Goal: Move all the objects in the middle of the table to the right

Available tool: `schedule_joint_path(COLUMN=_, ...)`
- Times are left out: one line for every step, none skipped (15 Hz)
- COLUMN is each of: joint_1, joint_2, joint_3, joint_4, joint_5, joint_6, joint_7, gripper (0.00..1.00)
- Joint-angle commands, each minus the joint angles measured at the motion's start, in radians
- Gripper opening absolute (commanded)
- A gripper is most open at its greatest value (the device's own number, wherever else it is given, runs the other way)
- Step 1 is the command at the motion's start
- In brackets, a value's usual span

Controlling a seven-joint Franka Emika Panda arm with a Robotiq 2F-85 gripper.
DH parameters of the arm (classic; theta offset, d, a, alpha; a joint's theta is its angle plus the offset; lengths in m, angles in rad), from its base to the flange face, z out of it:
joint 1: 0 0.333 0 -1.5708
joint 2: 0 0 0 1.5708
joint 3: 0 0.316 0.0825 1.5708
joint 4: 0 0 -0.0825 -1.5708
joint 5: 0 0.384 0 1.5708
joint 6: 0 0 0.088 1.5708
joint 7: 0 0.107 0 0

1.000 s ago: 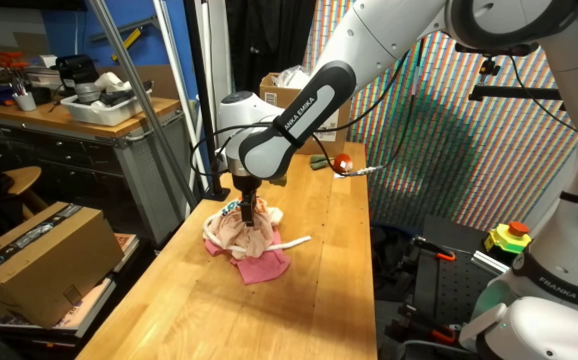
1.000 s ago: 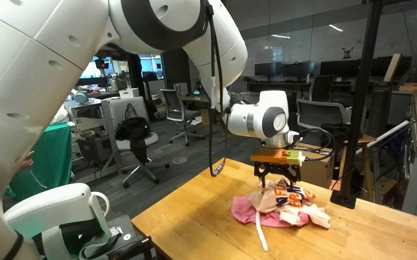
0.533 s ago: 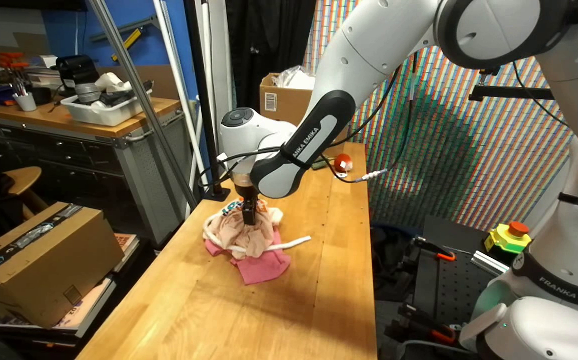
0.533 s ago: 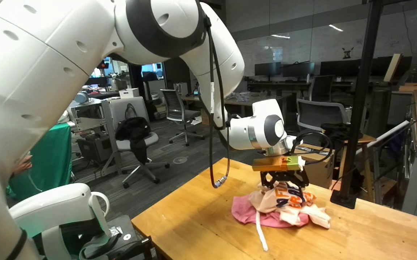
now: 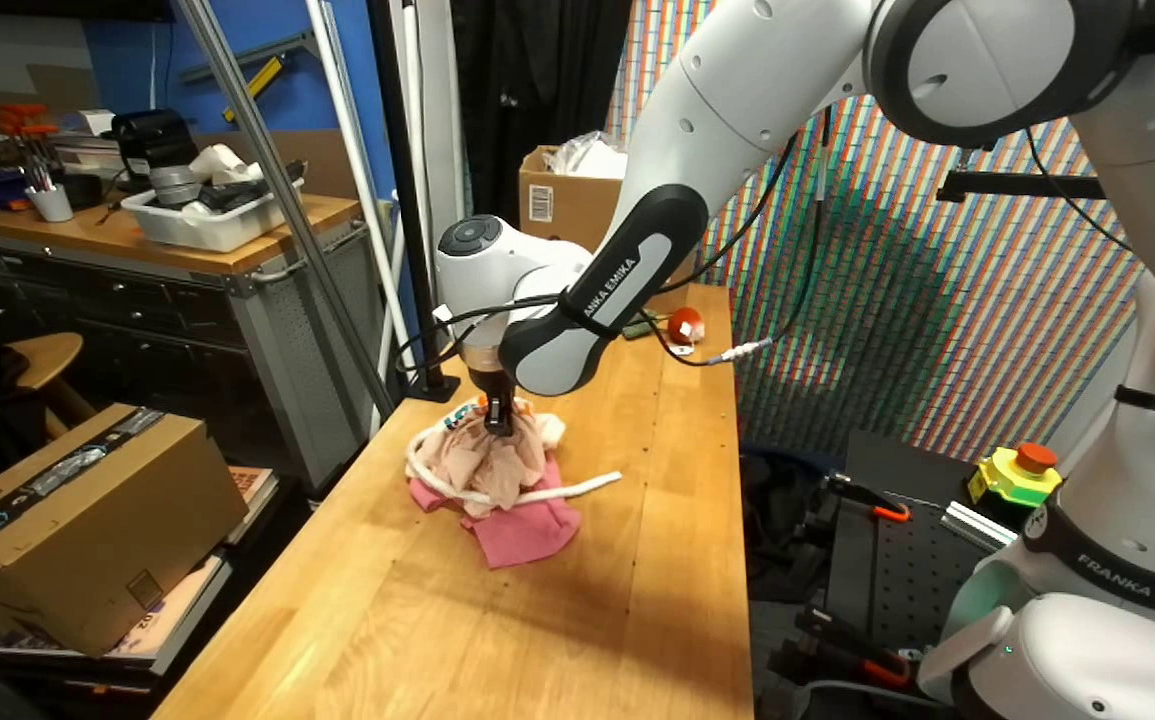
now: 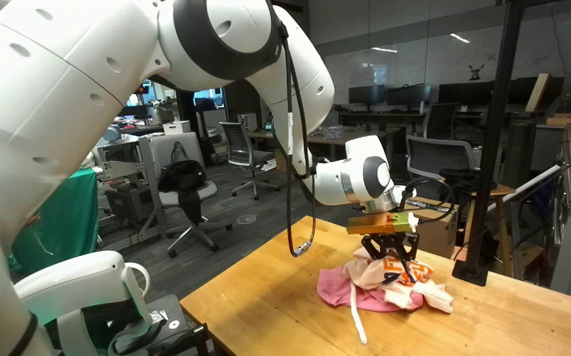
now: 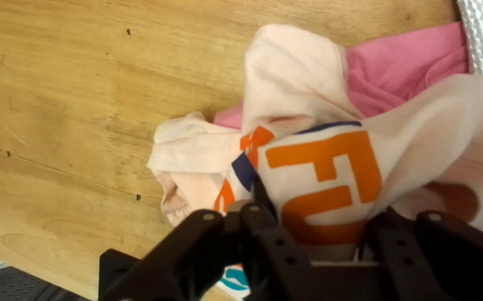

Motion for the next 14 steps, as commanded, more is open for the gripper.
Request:
schedule_joint_path(joint_1=-0.007, joint_2=-0.044, joint_3=0.002, joint_4=0.009, joint_5=0.0, joint_6=-0.051, joint_7=-0.006, gripper=0.11)
schedule_joint_path(joint_1=-0.008, joint_2=-0.054, joint_3=-0.001, joint_4=0.007, joint_5=-0.005, joint_6=-0.051, joint_7=-0.003, gripper=0.05)
schedule_joint_path(joint_1=-0.01, joint_2=-0.065, joint_3=-0.002, joint_4=0.007, joint_5=-0.004, joint_6=-0.052, joint_7=0.001, gripper=0.0)
schedule_joint_path(joint_1=-0.015, joint_2=-0.081, joint_3=0.0, joint_4=0.002, joint_5=-0.001, joint_6=-0.054, joint_7=0.001, gripper=0.0)
schedule_joint_path(joint_1=-0.019, joint_2=-0.092, joint_3=0.001, joint_4=0.001, joint_5=0.001, joint_6=-0.053, joint_7=0.004, gripper=0.0)
schedule_joint_path(joint_1=-0.024, joint_2=-0.105, joint_3=0.0, joint_4=-0.001, joint_5=0.002, joint_6=-0.05, joint_7=0.006, gripper=0.02)
schedule_joint_path(joint_1=-0.027, joint_2=-0.116, joint_3=-0.004, joint_4=-0.004, joint_5=-0.002, joint_6=-0.042, joint_7=0.012, gripper=0.02)
schedule_joint_path(joint_1=-0.028, joint_2=-0.129, joint_3=-0.006, joint_4=-0.003, joint_5=-0.003, joint_6=-0.04, joint_7=0.017, gripper=0.02)
schedule_joint_path(joint_1=-0.028, joint_2=-0.144, joint_3=-0.015, joint_4=-0.007, joint_5=-0.013, joint_6=-0.029, joint_7=0.029, gripper=0.02)
schedule_joint_path(joint_1=-0.024, joint_2=-0.158, joint_3=-0.024, joint_4=-0.006, joint_5=-0.021, joint_6=-0.024, joint_7=0.043, gripper=0.02)
schedule_joint_path(joint_1=-0.021, joint_2=-0.17, joint_3=-0.039, joint_4=-0.005, joint_5=-0.034, joint_6=-0.013, joint_7=0.06, gripper=0.02)
schedule_joint_path(joint_1=-0.016, joint_2=-0.184, joint_3=-0.052, joint_4=-0.001, joint_5=-0.046, joint_6=-0.013, joint_7=0.078, gripper=0.02)
schedule_joint_path(joint_1=-0.015, joint_2=-0.197, joint_3=-0.068, joint_4=0.003, joint_5=-0.061, joint_6=-0.006, joint_7=0.098, gripper=0.02)
schedule_joint_path(joint_1=-0.013, joint_2=-0.211, joint_3=-0.082, joint_4=0.008, joint_5=-0.077, joint_6=0.0, joint_7=0.121, gripper=0.02)
